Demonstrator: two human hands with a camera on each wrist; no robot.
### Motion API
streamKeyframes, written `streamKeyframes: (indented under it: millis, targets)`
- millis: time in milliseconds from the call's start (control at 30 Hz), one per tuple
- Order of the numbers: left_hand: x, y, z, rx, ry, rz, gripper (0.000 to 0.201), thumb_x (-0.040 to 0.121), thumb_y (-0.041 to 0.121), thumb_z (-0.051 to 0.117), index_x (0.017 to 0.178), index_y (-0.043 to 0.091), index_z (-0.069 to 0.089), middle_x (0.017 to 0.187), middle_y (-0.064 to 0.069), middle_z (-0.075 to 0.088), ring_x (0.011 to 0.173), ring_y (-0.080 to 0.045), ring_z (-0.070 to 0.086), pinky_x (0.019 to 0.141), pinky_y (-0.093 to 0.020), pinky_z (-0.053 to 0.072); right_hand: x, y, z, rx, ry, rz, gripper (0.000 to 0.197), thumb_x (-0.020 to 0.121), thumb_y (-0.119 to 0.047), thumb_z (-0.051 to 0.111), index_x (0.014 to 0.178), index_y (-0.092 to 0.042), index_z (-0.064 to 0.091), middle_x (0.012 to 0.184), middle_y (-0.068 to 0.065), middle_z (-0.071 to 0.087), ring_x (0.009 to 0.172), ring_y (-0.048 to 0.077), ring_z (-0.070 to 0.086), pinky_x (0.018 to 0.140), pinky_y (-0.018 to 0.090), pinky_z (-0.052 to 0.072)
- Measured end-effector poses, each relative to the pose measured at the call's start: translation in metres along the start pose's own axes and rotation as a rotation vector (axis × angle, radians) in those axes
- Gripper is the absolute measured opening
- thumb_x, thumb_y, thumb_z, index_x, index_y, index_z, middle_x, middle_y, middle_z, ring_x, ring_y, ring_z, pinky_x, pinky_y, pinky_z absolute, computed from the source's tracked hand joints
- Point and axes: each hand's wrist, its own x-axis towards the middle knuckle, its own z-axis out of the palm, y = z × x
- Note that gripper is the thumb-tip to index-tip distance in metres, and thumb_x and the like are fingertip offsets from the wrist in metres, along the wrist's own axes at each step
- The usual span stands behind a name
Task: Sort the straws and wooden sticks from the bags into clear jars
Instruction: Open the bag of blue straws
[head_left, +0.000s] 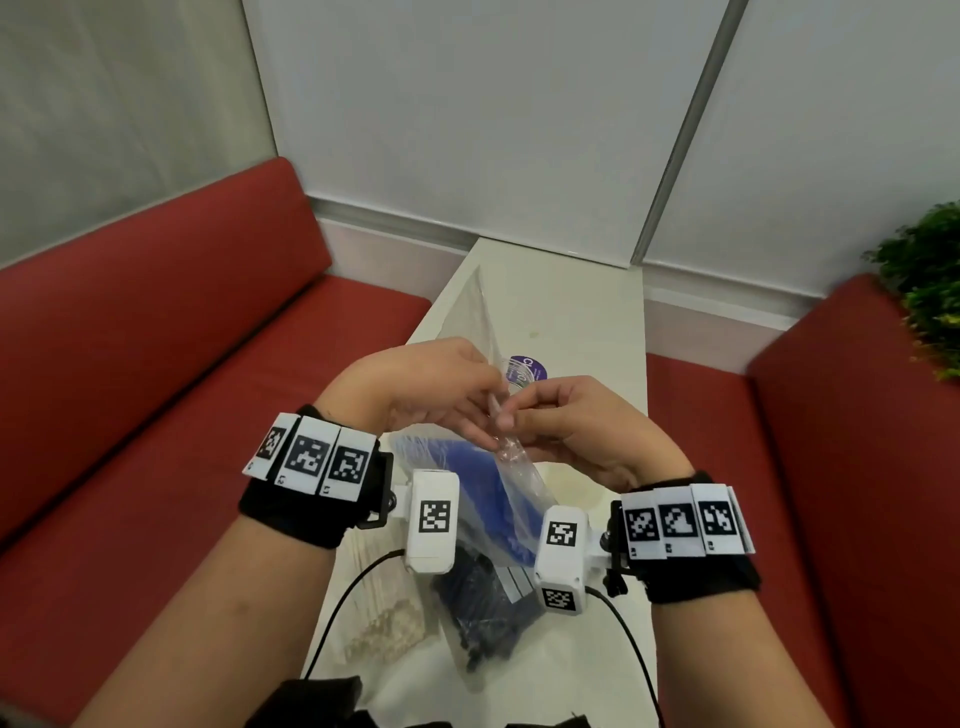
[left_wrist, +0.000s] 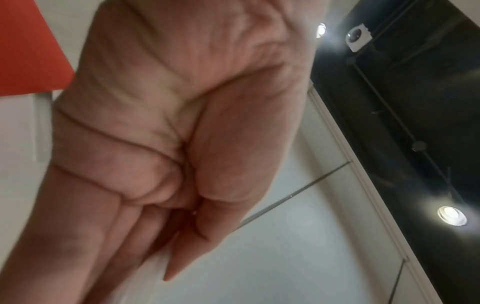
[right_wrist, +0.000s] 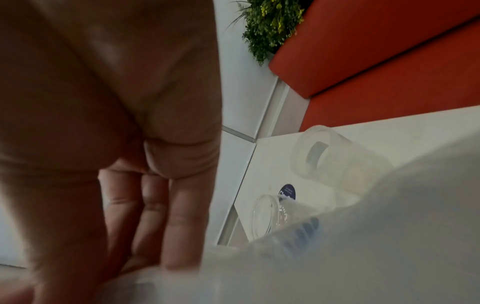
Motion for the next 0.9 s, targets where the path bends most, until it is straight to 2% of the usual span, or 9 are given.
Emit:
streamKeyframes:
  millis: [200,367,433,533,633,700,800,867,900]
  targets:
    - [-0.003,-0.012,-0.014,-0.177,-0.007,0.091,0.031,0.100,0.013,0.052,0.118,-0.011,0.060,0.111,-0.025,0.069,0.103,-0.035,0.069,0.086,-0.034,0.059,-0.005,-0.001,0.004,-0.042,-0.012,-0.009,0.017,0.087,-0.001,0.074,0.101,0.007,0.068,0.091,0.022,0.072,0.082,0.027,0.073,0.082,0.040,0.063]
    - [0.002,-0.014,-0.008,-0.028,0.294,0.183,0.032,0.083,0.016,0.076,0.093,-0.014,0.067,0.082,-0.023,0.074,0.073,-0.029,0.074,0.061,-0.024,0.058,-0.006,-0.001,0.017,-0.098,0.088,-0.086,0.026,0.086,-0.015,0.079,0.096,0.008,0.071,0.078,0.019,0.073,0.071,0.028,0.074,0.072,0.037,0.063]
    - [0.006,-0.016,-0.003,-0.026,0.389,0.242,0.046,0.077,0.019,0.082,0.088,-0.020,0.060,0.077,-0.027,0.071,0.067,-0.032,0.073,0.059,-0.027,0.059,-0.006,0.000,0.020,-0.121,0.152,-0.145,0.023,0.087,-0.013,0.077,0.094,0.009,0.071,0.074,0.016,0.073,0.069,0.026,0.073,0.071,0.037,0.063]
    - [0.008,-0.021,0.001,-0.137,0.403,0.321,0.032,0.089,0.023,0.071,0.090,-0.009,0.068,0.084,-0.023,0.073,0.074,-0.031,0.074,0.062,-0.027,0.059,-0.008,0.000,0.014,-0.068,0.190,-0.174,0.013,0.093,-0.001,0.064,0.093,0.012,0.066,0.080,0.019,0.073,0.073,0.027,0.074,0.067,0.032,0.062]
    - [0.009,-0.028,-0.006,-0.453,0.363,0.312,0.026,0.101,0.020,0.052,0.089,0.001,0.065,0.080,-0.016,0.072,0.083,-0.032,0.074,0.068,-0.038,0.060,-0.008,0.003,0.001,0.164,0.277,-0.145,0.013,0.095,0.003,0.051,0.085,0.005,0.060,0.086,0.022,0.073,0.085,0.033,0.076,0.072,0.036,0.063]
    - [0.014,-0.032,-0.014,-0.760,0.349,0.274,0.025,0.104,0.012,0.044,0.086,0.003,0.059,0.066,-0.009,0.058,0.074,-0.030,0.070,0.068,-0.045,0.060,-0.007,0.007,-0.002,0.448,0.287,-0.108,0.014,0.095,0.006,0.045,0.088,0.000,0.056,0.094,0.024,0.073,0.094,0.037,0.075,0.078,0.041,0.063]
    - [0.024,-0.038,-0.020,-1.053,0.356,0.147,0.019,0.100,0.000,0.039,0.098,0.008,0.056,0.075,-0.001,0.041,0.058,-0.012,0.045,0.055,-0.027,0.051,-0.002,0.012,-0.006,1.125,0.258,-0.050,0.034,0.077,0.018,0.046,0.109,0.010,0.056,0.104,0.028,0.069,0.092,0.034,0.074,0.080,0.039,0.062]
    - [0.025,-0.043,-0.021,-1.031,0.385,0.078,0.007,0.102,0.017,0.048,0.107,0.016,0.053,0.074,0.004,0.040,0.049,-0.007,0.033,0.044,-0.018,0.038,0.005,0.012,-0.010,1.388,0.291,0.008,0.033,0.081,0.018,0.043,0.109,0.006,0.056,0.088,0.018,0.065,0.079,0.019,0.065,0.087,0.029,0.058]
    - [0.023,-0.046,-0.019,-0.869,0.430,0.059,0.021,0.098,0.037,0.055,0.107,0.017,0.054,0.069,0.005,0.042,0.046,-0.006,0.032,0.041,-0.018,0.037,0.006,0.011,-0.009,1.392,0.297,0.058,0.029,0.089,0.015,0.040,0.110,0.003,0.056,0.081,0.012,0.060,0.073,0.012,0.055,0.081,0.022,0.055]
